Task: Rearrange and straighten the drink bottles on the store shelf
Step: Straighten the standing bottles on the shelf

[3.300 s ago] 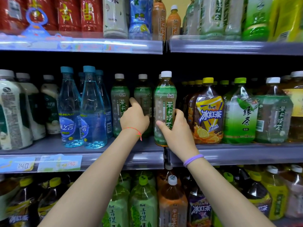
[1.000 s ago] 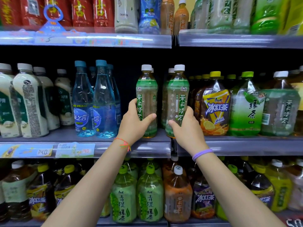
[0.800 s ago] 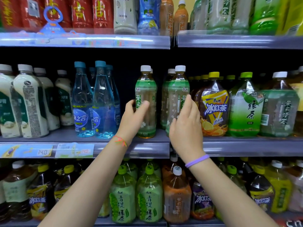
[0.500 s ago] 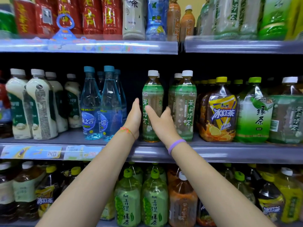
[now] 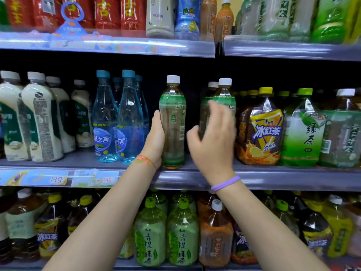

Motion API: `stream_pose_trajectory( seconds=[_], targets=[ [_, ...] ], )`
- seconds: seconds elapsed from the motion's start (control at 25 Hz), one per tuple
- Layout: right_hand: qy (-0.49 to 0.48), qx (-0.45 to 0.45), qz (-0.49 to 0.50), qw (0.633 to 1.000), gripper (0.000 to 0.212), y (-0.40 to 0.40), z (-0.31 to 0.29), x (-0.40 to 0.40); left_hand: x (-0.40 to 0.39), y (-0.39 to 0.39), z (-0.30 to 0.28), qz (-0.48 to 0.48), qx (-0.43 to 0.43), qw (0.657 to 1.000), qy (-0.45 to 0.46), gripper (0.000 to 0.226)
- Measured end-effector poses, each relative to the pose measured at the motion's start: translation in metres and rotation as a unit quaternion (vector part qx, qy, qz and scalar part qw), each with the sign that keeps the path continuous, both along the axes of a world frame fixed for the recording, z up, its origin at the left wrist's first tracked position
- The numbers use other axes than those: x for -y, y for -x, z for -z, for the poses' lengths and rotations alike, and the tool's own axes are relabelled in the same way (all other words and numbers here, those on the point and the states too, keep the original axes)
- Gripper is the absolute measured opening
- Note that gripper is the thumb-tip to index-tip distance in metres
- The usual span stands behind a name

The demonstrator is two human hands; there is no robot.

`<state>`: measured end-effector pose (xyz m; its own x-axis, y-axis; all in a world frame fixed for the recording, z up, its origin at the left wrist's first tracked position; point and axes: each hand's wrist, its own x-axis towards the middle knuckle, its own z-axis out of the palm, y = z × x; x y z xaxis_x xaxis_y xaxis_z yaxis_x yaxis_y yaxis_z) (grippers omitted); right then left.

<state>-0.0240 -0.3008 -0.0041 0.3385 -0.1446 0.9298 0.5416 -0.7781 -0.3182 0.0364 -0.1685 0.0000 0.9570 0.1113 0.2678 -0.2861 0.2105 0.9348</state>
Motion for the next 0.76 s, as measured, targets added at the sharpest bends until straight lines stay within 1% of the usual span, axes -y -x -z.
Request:
stream_pose_trajectory(
  seconds=[0.04, 0.08, 0.12, 0.16, 0.2, 0.24, 0.28, 0.36, 0.44, 0.52, 0.6, 0.68, 0.76],
  targets=[
    [-0.025, 0.034, 0.042, 0.998, 0.064, -0.001, 0.001, 0.009, 0.001, -0.001, 0.001, -0.003, 0.002, 1.000, -0.006, 0.078],
    [-0.055, 0.004, 0.044, 0.998, 0.072, -0.003, 0.002, 0.016, 0.003, 0.004, 0.000, -0.007, 0.006, 1.000, -0.012, 0.086],
    [-0.087, -0.070, 0.015, 0.994, 0.080, -0.007, 0.003, 0.022, 0.004, 0.005, -0.001, -0.010, 0.005, 1.000, -0.017, 0.095],
    [-0.111, -0.157, -0.013, 0.981, 0.087, -0.012, 0.004, 0.026, 0.005, 0.002, 0.001, -0.022, 0.004, 0.999, -0.028, 0.105],
    [-0.115, -0.222, -0.020, 0.968, 0.091, -0.017, 0.007, 0.028, 0.005, 0.002, 0.003, -0.037, 0.009, 0.998, -0.047, 0.111],
    [-0.099, -0.252, -0.012, 0.963, 0.092, -0.019, 0.011, 0.029, 0.008, 0.006, 0.005, -0.047, 0.018, 0.997, -0.063, 0.114],
    [-0.071, -0.252, 0.005, 0.965, 0.091, -0.020, 0.015, 0.031, 0.009, 0.009, 0.006, -0.052, 0.033, 0.995, -0.077, 0.114],
    [-0.029, -0.222, 0.025, 0.974, 0.089, -0.020, 0.015, 0.032, 0.011, 0.012, 0.005, -0.049, 0.048, 0.993, -0.092, 0.109],
    [-0.010, -0.219, 0.022, 0.975, 0.090, -0.021, 0.012, 0.034, 0.012, 0.011, 0.003, -0.044, 0.050, 0.993, -0.097, 0.109],
    [-0.012, -0.227, 0.009, 0.974, 0.089, -0.020, 0.009, 0.035, 0.015, 0.011, 0.001, -0.055, 0.046, 0.992, -0.103, 0.115],
    [-0.015, -0.220, 0.002, 0.975, 0.078, -0.018, 0.008, 0.040, 0.016, 0.014, 0.003, -0.079, 0.054, 0.988, -0.120, 0.117],
    [-0.008, -0.213, -0.004, 0.977, 0.062, -0.017, 0.007, 0.044, 0.014, 0.015, 0.005, -0.108, 0.066, 0.981, -0.145, 0.111],
    [-0.001, -0.218, -0.016, 0.976, 0.055, -0.013, 0.005, 0.047, 0.015, 0.024, 0.001, -0.131, 0.069, 0.974, -0.173, 0.108]
  ],
)
